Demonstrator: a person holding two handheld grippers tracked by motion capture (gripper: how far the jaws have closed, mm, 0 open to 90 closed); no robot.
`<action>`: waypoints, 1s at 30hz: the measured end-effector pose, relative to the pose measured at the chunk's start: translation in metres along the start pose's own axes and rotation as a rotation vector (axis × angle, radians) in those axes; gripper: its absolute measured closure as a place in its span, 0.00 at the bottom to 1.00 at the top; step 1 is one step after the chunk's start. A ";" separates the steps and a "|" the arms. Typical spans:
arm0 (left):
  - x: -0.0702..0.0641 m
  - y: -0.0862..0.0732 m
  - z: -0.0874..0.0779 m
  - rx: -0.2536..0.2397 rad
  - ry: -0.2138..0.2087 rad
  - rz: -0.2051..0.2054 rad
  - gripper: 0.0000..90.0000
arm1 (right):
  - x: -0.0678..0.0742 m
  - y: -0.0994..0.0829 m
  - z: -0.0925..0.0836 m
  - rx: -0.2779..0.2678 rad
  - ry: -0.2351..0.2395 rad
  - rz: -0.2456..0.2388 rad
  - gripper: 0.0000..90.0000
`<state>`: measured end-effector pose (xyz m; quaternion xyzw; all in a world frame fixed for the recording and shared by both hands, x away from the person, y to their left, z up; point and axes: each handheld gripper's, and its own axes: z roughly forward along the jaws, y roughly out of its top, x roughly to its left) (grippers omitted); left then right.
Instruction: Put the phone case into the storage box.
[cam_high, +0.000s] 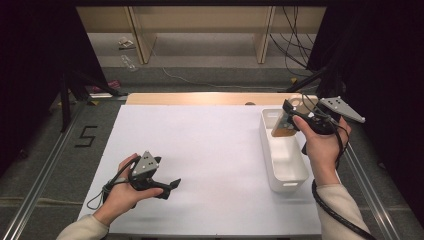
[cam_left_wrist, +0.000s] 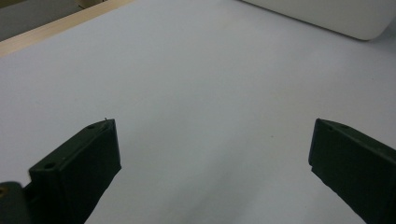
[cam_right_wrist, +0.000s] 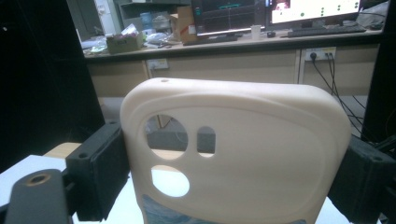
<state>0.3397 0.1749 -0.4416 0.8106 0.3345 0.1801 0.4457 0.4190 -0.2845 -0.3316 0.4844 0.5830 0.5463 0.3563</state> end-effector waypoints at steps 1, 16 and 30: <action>0.000 0.000 0.000 -0.001 -0.001 0.000 0.02 | 0.000 0.001 0.001 0.002 0.000 -0.003 0.15; 0.000 0.000 0.000 -0.004 -0.004 0.000 0.02 | -0.003 0.004 0.010 0.038 -0.018 -0.018 0.15; 0.000 0.001 -0.001 -0.004 -0.003 0.002 0.02 | -0.003 0.006 0.017 0.062 -0.031 -0.004 0.15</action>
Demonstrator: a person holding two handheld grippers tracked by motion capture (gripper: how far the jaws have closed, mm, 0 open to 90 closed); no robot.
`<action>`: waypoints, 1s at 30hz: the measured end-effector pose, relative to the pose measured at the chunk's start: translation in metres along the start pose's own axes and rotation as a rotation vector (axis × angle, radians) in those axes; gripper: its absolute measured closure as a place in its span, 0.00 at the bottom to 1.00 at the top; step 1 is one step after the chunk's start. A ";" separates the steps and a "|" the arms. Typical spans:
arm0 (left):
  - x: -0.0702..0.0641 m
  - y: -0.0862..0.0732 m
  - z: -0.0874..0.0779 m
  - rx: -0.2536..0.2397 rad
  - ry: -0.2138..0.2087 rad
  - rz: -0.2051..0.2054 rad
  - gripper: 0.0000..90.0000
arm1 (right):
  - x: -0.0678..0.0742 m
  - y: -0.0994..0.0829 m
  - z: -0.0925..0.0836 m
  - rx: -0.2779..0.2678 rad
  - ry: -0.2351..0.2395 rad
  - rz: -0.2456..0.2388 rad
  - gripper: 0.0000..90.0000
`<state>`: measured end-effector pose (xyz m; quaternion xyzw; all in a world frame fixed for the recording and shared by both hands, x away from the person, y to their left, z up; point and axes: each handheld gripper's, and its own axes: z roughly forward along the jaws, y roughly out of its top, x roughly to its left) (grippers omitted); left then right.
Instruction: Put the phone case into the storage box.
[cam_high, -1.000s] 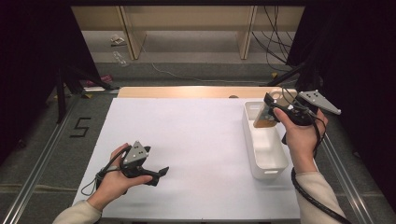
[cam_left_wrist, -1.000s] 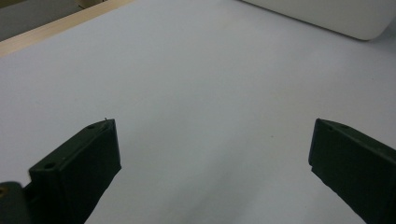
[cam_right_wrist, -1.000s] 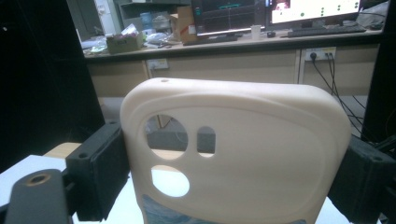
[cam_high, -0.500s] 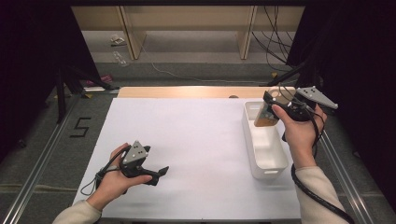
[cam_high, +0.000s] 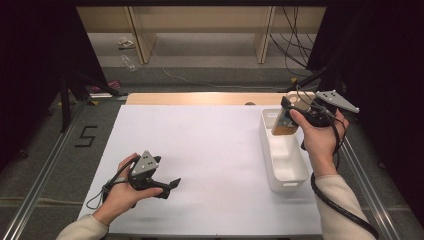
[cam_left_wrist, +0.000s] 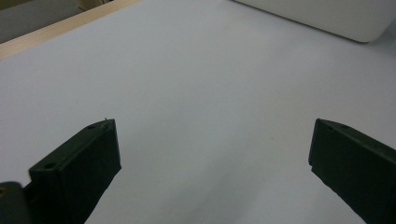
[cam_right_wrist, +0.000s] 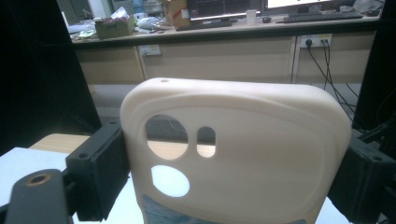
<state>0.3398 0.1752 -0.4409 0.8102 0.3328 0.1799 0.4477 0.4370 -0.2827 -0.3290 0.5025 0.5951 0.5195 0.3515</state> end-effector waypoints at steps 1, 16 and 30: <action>0.000 0.000 0.000 0.001 0.000 0.001 0.02 | 0.000 0.000 0.001 0.002 -0.001 -0.001 0.15; 0.000 0.000 0.000 -0.001 -0.001 0.000 0.02 | 0.003 0.005 0.007 0.012 -0.005 -0.004 0.15; 0.000 0.000 0.000 0.000 -0.001 0.001 0.02 | 0.004 0.008 0.016 0.025 -0.015 -0.009 0.15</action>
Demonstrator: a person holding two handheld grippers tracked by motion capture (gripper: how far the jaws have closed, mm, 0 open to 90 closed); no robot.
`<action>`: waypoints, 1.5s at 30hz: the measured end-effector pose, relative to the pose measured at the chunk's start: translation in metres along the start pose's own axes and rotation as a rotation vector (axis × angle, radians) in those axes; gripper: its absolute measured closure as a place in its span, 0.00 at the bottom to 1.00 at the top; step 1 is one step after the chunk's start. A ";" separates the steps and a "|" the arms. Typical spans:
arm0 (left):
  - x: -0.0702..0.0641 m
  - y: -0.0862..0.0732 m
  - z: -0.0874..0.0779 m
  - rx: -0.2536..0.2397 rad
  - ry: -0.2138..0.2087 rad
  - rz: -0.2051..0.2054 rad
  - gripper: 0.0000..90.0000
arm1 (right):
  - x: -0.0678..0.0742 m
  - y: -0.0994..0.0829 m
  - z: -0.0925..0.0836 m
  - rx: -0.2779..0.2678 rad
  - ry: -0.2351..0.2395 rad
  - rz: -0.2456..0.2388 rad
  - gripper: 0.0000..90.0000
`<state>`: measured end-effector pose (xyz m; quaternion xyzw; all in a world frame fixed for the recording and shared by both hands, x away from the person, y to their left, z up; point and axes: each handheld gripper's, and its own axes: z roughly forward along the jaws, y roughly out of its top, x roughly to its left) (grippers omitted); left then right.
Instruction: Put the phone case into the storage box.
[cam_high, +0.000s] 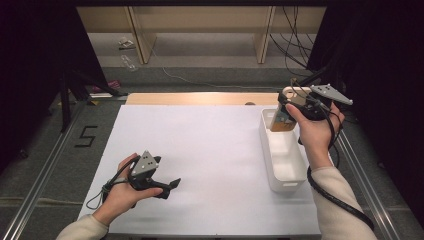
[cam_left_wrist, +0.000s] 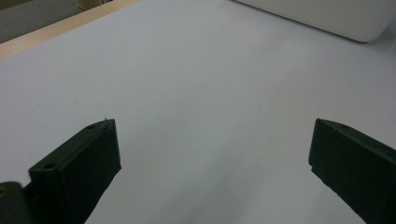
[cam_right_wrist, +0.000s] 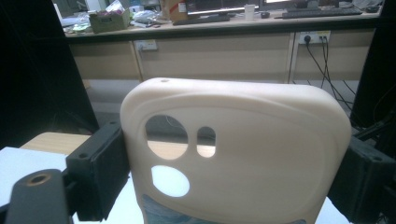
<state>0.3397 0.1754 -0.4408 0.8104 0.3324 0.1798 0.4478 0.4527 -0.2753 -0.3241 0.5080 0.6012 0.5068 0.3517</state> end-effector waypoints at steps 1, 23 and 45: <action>0.000 0.000 0.000 0.000 0.000 0.000 0.02 | 0.000 0.000 0.001 0.000 -0.001 -0.001 0.15; 0.000 0.000 0.000 0.000 -0.004 -0.005 0.02 | 0.002 0.008 0.016 0.016 -0.011 -0.013 0.15; -0.001 0.000 0.001 -0.002 -0.008 -0.004 0.02 | 0.000 0.009 0.032 0.038 -0.024 -0.007 0.15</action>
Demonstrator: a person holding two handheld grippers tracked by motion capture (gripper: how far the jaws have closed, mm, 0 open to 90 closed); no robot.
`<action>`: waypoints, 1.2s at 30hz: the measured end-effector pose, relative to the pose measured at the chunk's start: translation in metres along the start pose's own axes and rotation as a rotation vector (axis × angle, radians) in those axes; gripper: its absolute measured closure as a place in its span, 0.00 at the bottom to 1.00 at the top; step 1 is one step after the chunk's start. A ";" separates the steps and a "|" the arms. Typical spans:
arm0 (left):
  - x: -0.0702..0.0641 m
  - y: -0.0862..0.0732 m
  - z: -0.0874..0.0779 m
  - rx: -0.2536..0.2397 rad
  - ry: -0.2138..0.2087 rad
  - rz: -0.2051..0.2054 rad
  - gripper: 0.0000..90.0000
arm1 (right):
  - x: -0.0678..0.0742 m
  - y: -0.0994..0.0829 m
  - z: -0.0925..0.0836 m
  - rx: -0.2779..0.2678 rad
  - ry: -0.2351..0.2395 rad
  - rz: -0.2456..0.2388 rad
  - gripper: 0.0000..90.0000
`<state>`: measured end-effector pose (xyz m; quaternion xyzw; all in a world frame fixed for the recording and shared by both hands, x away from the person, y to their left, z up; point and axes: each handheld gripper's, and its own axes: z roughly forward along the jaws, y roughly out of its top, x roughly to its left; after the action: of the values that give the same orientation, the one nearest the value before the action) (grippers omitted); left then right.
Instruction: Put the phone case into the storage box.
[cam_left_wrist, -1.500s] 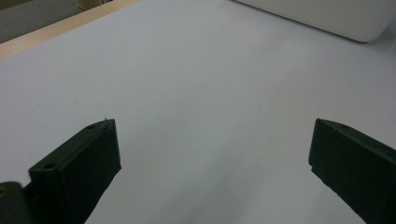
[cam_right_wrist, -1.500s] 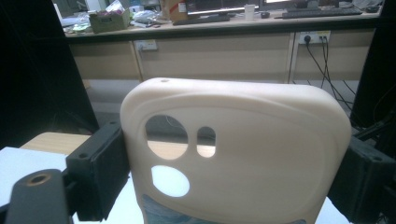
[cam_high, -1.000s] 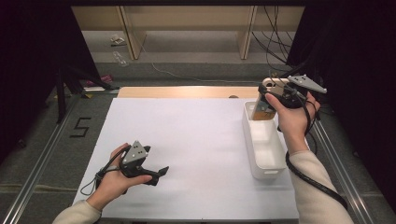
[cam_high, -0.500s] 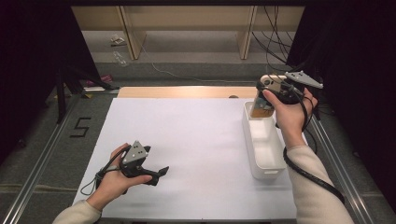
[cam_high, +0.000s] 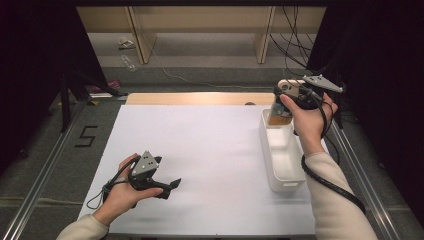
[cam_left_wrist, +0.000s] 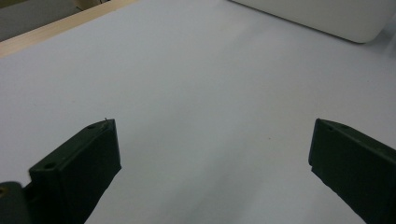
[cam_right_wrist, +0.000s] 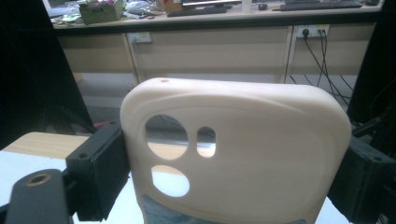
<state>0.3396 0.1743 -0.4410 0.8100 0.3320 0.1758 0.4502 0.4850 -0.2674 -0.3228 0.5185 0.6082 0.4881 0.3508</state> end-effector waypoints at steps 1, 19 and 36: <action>0.000 0.000 0.000 0.000 0.000 0.000 0.02 | 0.000 0.000 0.001 0.005 0.001 0.001 0.15; 0.000 0.000 0.000 0.000 -0.002 0.001 0.02 | -0.002 0.004 0.011 0.010 -0.011 0.004 0.15; 0.000 0.000 0.000 0.001 -0.002 0.003 0.02 | -0.004 0.003 0.020 0.023 -0.016 0.006 0.15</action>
<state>0.3398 0.1738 -0.4410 0.8110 0.3304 0.1754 0.4498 0.5053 -0.2671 -0.3255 0.5281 0.6094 0.4780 0.3482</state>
